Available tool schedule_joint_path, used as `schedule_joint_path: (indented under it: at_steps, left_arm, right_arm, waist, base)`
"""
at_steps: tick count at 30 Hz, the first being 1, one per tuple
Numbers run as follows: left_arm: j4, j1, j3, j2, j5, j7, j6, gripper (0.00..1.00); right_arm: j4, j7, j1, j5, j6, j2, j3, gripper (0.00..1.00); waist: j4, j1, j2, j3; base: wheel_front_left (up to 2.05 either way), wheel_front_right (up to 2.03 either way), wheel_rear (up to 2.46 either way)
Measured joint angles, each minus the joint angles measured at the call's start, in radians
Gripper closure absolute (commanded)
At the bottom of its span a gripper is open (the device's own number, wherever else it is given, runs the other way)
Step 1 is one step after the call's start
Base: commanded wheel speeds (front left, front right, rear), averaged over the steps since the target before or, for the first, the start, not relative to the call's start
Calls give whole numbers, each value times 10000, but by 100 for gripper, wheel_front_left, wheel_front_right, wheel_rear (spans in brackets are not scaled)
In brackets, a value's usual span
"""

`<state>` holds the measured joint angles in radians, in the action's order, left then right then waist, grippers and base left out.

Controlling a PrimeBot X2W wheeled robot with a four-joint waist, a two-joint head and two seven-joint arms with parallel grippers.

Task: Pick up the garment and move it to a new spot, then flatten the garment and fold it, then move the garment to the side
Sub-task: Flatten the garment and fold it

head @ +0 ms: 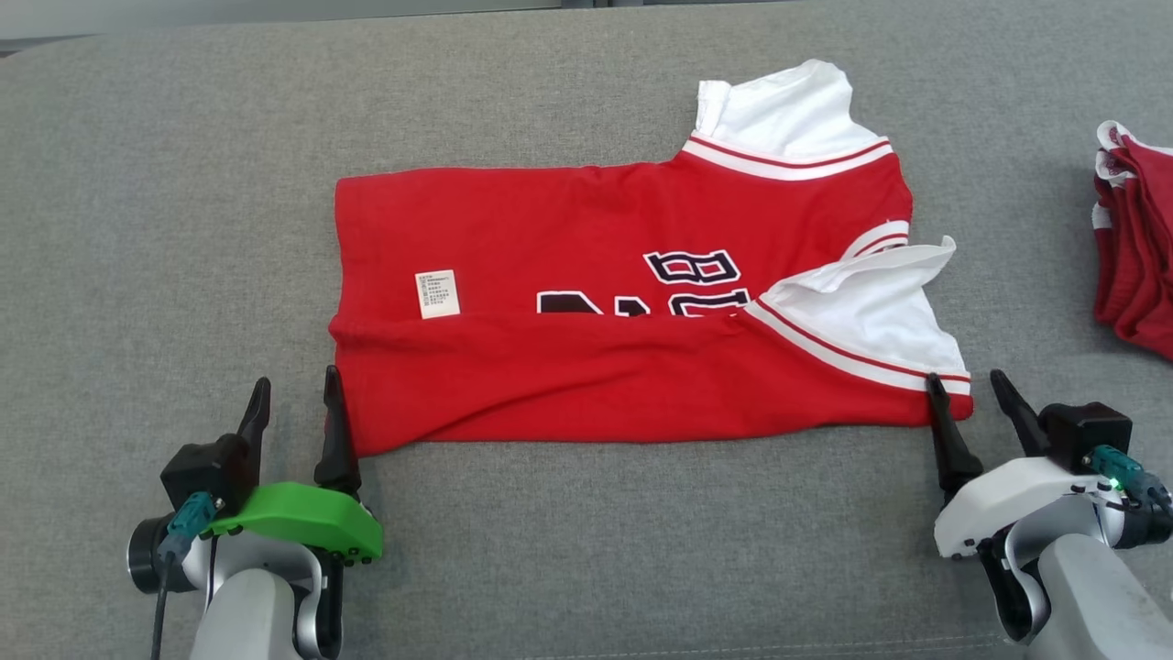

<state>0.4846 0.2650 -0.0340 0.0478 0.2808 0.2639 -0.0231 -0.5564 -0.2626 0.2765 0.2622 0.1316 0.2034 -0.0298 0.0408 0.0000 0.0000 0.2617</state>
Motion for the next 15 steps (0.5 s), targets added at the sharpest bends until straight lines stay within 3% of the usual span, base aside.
schedule_joint_path:
  at_steps: [7, 8, 9, 10, 15]
  left_arm:
    - [-33, 20, -94, 4, 0, 0, 13, 0]
    - [-38, 19, -86, 2, 0, 0, 13, 0]
    - [-38, 19, -86, 2, 0, 0, 13, 0]
    - [-48, 19, -84, 0, 2, 0, 13, 0]
    - [-56, -9, -29, 4, 104, 0, 13, 0]
  right_arm:
    - [-1319, -113, 430, 479, -15, 71, -729, 0]
    - [-1400, -121, 478, 604, -21, 119, -874, 26]
    - [-1400, -121, 478, 604, -21, 119, -874, 73]
    - [-1463, -123, 496, 711, -38, 163, -1014, 100]
    - [-1526, -123, 557, 1258, 4, 380, -1569, 100]
  waist:
    - [326, 0, 0, 53]
    - [353, 0, -1, 48]
    - [353, 0, -1, 48]
    - [368, 0, 0, 38]
    - [315, 0, 0, -7]
  base:
    - [0, 0, 0]
    - [0, 0, 0]
    - [0, 0, 0]
    - [0, 0, 0]
    - [0, 0, 0]
